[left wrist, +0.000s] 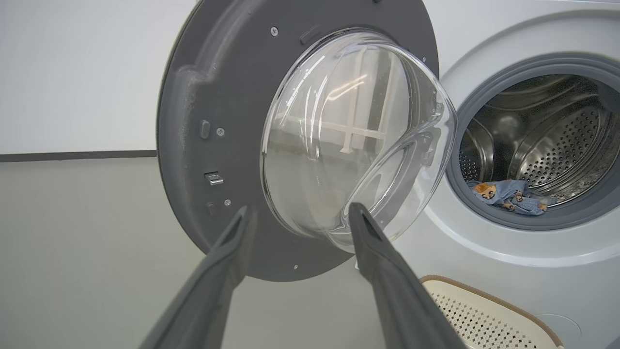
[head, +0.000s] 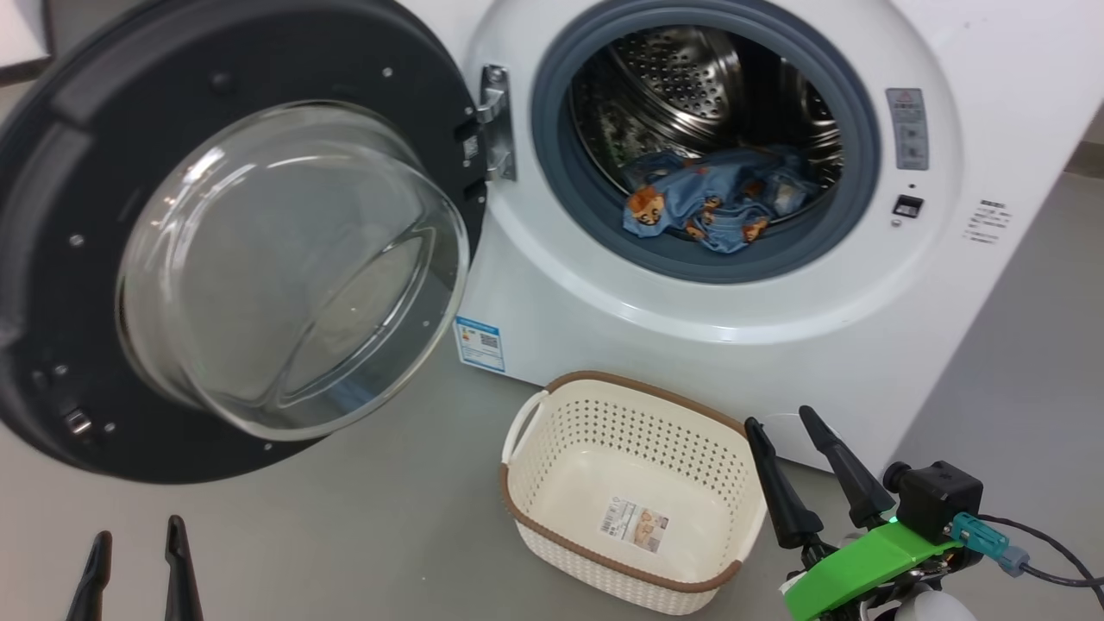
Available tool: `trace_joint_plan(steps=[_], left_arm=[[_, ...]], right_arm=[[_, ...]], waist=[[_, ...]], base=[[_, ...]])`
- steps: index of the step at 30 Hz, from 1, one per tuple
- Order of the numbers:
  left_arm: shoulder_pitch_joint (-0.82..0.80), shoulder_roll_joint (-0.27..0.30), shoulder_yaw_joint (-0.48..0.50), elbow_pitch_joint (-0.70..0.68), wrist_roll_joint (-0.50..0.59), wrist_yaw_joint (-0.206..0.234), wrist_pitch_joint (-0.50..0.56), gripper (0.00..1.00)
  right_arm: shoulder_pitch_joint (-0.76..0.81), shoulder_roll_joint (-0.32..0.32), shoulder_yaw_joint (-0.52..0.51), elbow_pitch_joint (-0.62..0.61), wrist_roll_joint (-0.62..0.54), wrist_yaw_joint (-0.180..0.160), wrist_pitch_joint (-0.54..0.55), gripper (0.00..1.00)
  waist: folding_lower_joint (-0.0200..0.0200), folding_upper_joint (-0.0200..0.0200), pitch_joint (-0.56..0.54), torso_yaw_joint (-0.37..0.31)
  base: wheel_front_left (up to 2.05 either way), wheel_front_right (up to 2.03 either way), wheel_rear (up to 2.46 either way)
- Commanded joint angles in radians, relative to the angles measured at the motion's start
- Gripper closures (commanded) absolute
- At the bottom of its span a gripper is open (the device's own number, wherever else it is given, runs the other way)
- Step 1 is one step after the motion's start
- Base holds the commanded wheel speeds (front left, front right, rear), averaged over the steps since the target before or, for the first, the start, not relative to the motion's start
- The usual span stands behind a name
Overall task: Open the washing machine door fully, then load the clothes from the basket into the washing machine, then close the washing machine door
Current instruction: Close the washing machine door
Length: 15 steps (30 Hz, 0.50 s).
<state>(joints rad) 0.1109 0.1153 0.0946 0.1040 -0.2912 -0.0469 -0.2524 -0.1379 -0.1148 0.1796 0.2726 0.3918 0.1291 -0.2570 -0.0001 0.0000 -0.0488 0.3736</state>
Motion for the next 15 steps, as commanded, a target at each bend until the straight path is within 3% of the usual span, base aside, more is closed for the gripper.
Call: trace_joint_plan(steps=[1, 15], left_arm=[[-0.036, 0.014, 0.034, -0.023, 0.008, 0.008, -0.009, 0.00], [-0.032, 0.023, 0.026, -0.028, 0.002, 0.018, -0.005, 0.00]], right_arm=[[0.002, 0.004, 0.020, -0.021, 0.021, 0.002, -0.005, 0.00], [0.005, 0.009, 0.030, -0.017, 0.025, 0.002, -0.005, 0.00]], waist=[[0.0001, 0.0000, -0.005, 0.029], [0.0001, 0.0000, -0.008, 0.085]], base=[[0.00, 0.00, 0.00], [0.00, 0.00, 0.00]])
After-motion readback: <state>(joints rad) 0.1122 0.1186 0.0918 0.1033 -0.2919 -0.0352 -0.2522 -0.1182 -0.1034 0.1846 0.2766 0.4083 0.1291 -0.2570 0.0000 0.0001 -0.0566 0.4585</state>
